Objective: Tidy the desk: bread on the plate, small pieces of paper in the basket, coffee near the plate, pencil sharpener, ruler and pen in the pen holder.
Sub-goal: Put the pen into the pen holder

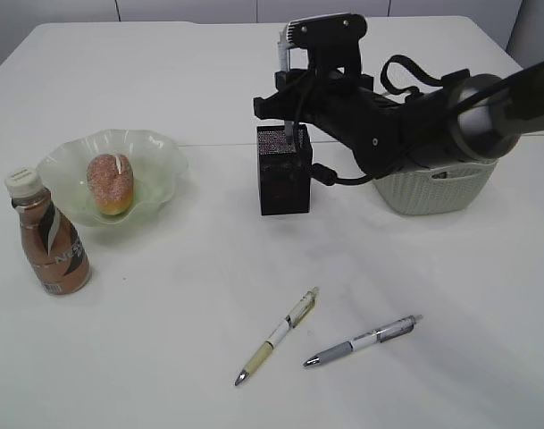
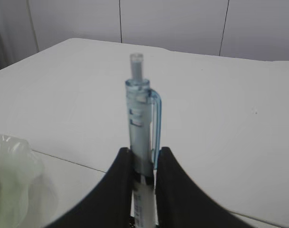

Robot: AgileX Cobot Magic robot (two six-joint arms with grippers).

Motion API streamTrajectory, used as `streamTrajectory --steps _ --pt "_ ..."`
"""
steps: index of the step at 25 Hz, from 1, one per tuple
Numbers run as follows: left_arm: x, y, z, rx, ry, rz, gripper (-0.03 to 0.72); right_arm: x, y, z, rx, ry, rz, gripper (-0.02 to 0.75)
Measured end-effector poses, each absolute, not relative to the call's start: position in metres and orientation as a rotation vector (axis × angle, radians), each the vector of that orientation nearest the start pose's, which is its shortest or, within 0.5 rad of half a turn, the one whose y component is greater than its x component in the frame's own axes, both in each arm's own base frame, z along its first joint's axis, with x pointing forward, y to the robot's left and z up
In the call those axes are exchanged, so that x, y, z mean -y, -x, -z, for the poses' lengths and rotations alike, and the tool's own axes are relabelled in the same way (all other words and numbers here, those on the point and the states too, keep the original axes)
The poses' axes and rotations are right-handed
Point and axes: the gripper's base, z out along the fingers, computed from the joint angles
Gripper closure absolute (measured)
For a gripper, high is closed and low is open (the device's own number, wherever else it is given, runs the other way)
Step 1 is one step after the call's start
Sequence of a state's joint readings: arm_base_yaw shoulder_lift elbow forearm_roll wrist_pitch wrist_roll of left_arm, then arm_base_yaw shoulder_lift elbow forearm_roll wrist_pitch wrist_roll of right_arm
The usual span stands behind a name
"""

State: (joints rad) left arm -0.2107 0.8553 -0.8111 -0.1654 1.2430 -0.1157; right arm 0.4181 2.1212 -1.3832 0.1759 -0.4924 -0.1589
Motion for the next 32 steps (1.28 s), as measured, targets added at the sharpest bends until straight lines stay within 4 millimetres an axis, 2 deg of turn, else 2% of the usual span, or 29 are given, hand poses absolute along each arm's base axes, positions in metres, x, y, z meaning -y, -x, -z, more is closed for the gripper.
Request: streamTrajectory --steps 15,19,24,30,32 --pt "0.0405 -0.1205 -0.3106 -2.785 -0.098 0.318 0.334 -0.1882 -0.4446 -0.1938 -1.719 0.294 -0.227 0.624" --pt "0.0406 -0.1205 -0.3106 -2.785 -0.098 0.32 0.334 -0.1882 -0.4446 -0.1938 -1.717 0.304 -0.219 0.567" --pt "0.0406 -0.1205 -0.3106 -2.785 -0.098 0.32 0.334 -0.1874 -0.445 -0.1938 -1.717 0.304 -0.216 0.423" --pt "0.0406 -0.1205 -0.3106 -2.785 -0.098 0.32 0.334 -0.1876 -0.4442 -0.192 -1.746 0.313 -0.218 0.395" --pt "0.0406 -0.1205 -0.3106 -2.785 -0.098 0.32 0.334 -0.1875 -0.4416 -0.1968 -1.779 0.325 -0.223 0.395"
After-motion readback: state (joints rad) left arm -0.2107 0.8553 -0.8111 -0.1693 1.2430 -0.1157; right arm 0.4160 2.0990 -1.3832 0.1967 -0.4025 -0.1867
